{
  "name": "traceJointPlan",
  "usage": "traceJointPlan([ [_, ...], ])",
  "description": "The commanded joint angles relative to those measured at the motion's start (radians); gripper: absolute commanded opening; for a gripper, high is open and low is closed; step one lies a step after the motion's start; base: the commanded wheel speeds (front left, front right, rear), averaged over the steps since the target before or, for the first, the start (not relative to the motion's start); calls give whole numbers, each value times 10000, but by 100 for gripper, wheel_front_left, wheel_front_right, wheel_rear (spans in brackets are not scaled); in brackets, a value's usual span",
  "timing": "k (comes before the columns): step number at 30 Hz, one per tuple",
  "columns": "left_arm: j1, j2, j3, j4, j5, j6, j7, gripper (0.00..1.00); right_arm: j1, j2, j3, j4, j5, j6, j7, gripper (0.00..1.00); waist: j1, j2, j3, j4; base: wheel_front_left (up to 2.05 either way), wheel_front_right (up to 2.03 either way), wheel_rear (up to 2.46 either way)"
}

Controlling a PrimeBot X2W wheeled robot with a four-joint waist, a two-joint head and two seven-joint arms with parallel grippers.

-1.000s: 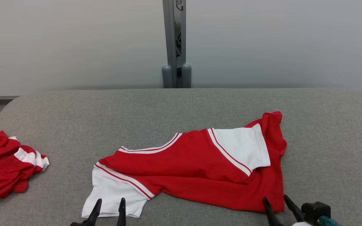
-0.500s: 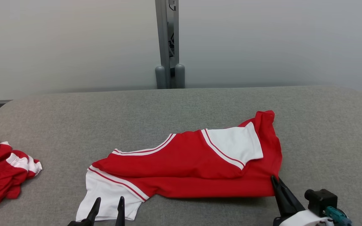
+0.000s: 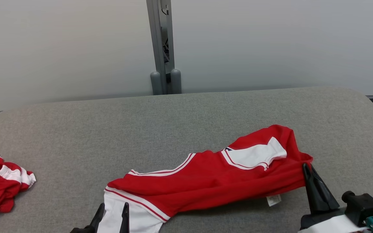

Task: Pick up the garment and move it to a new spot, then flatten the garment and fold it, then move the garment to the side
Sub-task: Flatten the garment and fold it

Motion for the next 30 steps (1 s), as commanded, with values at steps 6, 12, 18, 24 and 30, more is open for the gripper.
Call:
traceJointPlan([
  [6, -264, 43, -228, 78, 80, -88, -41, 100, -1764, 11, -21, 2531, -411, -3, 157, 0, 0, 0, 113, 385, 0, 0, 0],
  [12, -560, 42, -516, 224, 210, -187, -41, 100, -4109, -78, -68, 5834, -773, -3, 47, 0, 0, 0, 404, 1225, 0, 0, 0],
  [18, -838, 39, -563, 244, 230, -245, -40, 100, -5639, -124, -380, 7960, -1230, -3, -27, 0, 0, 0, 839, 1809, 0, 0, 0],
  [24, -1005, 39, -596, 197, 298, -296, -41, 100, -6248, -79, -851, 8366, -1863, -3, -26, 0, 0, 0, 1173, 1883, 0, 0, 0],
  [30, -1377, 42, -734, 274, 396, -394, -41, 100, -6425, 14, -1485, 8267, -2462, -3, -29, 96, 0, 0, 1424, 1887, 0, 0, 0],
])
